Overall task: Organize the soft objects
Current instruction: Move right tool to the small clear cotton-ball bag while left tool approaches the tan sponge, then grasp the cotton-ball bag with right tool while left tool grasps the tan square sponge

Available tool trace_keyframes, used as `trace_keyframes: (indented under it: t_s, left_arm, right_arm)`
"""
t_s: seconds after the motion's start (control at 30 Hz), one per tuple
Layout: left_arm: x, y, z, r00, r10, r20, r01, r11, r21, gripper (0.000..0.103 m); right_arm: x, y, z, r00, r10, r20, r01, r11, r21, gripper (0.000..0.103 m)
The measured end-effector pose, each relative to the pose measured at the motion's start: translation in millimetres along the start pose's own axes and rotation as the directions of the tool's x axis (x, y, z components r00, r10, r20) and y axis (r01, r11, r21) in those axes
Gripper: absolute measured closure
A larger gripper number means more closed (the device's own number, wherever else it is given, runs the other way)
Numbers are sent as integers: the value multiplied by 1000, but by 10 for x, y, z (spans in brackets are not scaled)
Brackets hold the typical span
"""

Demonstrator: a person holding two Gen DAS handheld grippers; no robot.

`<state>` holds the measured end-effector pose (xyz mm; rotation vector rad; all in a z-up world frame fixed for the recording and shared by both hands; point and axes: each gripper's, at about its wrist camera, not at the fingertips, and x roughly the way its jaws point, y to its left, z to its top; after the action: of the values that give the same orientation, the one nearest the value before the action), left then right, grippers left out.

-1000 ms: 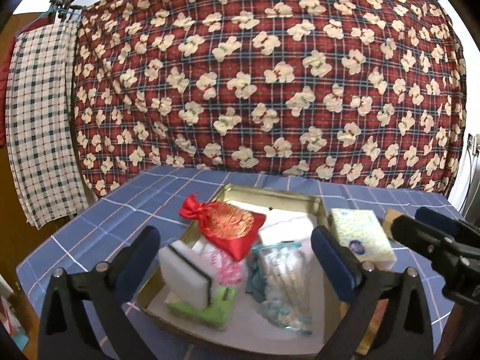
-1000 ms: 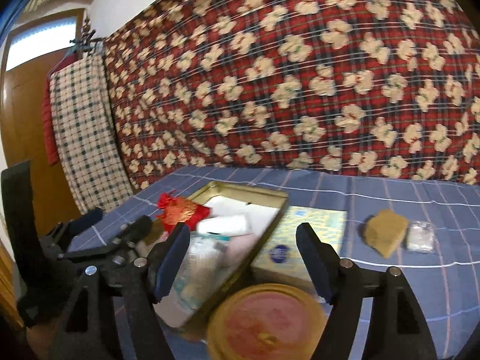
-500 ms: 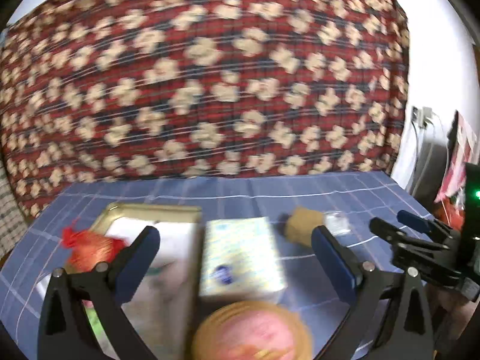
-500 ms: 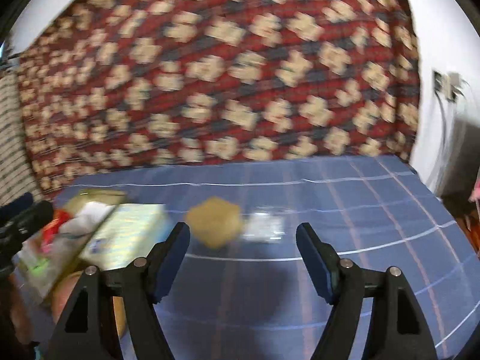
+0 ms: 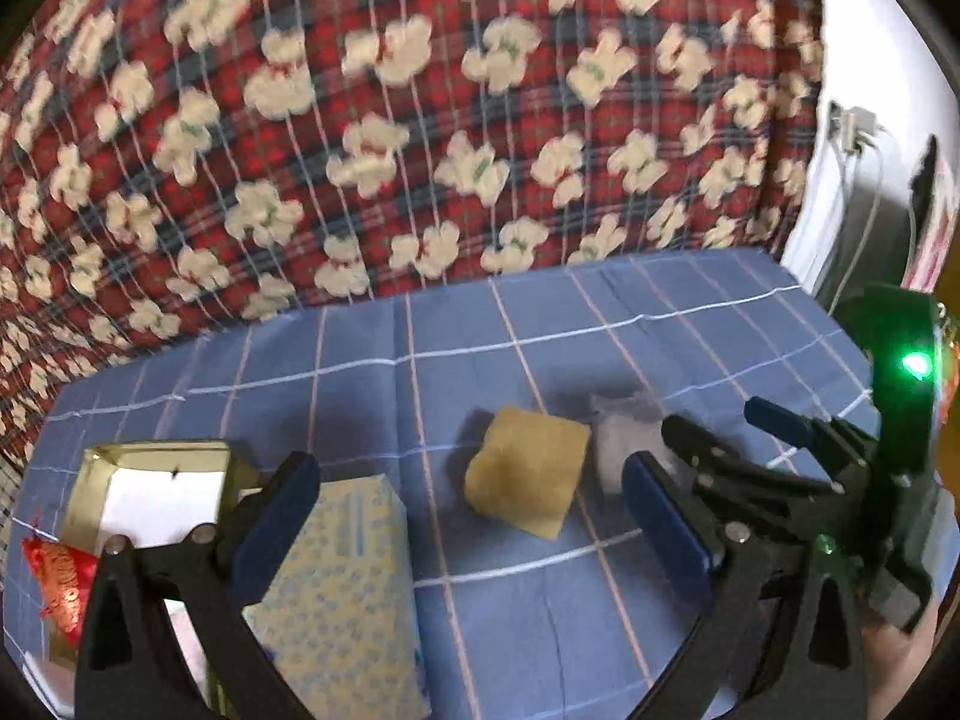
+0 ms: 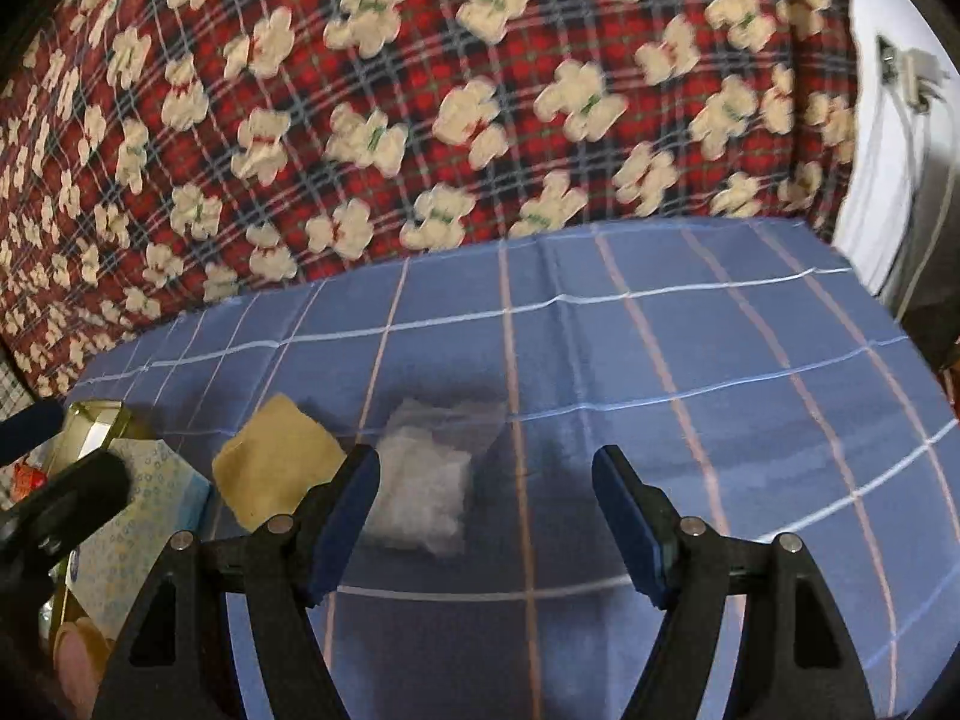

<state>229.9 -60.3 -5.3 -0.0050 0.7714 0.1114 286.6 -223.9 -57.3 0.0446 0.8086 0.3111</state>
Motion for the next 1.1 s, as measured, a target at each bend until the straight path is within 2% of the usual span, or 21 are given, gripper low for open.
trace_keyframes:
  t_s: [0.13,0.4,0.47,0.53,0.63,0.87,0.97,1.03,1.1]
  left_arm:
    - [117,128,57,1000,3,-10,-4,998,-57,1]
    - [313,171,131,999,0,-50,-2,999,-41,1]
    - [349,175,123,998,-3,-58,1,999,-41,1]
    - [380,170,111,998,-4,-66,2,999,-33,1]
    - [422,148,89,997,-7,-78,6,1000,-23,1]
    - [475,-24,59,995,-22,-101,22,1000,3,1]
    - [503,-110,49,992,-41,-119,43,999,17,1]
    - [525,-151,46,991,-54,-126,56,998,16,1]
    - [564,-215,36,989,-48,-141,54,998,41,1]
  right_arm:
    - [172,79,30,999,-4,-43,3,1000,-15,28]
    - [479,200,29,991,25,-128,-32,998,-52,29]
    - [501,238,11,993,-5,-114,-5,996,-86,41]
    - [498,242,11,994,-42,-102,31,993,-114,65]
    - [462,143,14,995,-13,-99,4,996,-91,80]
    - [387,-35,-29,992,74,-106,-80,995,-57,80]
    - [318,-71,-61,995,47,-94,-55,995,-85,80]
    - [309,-173,-87,987,109,-115,-114,993,-42,80]
    - [278,-254,-88,986,123,-111,-124,992,-6,80]
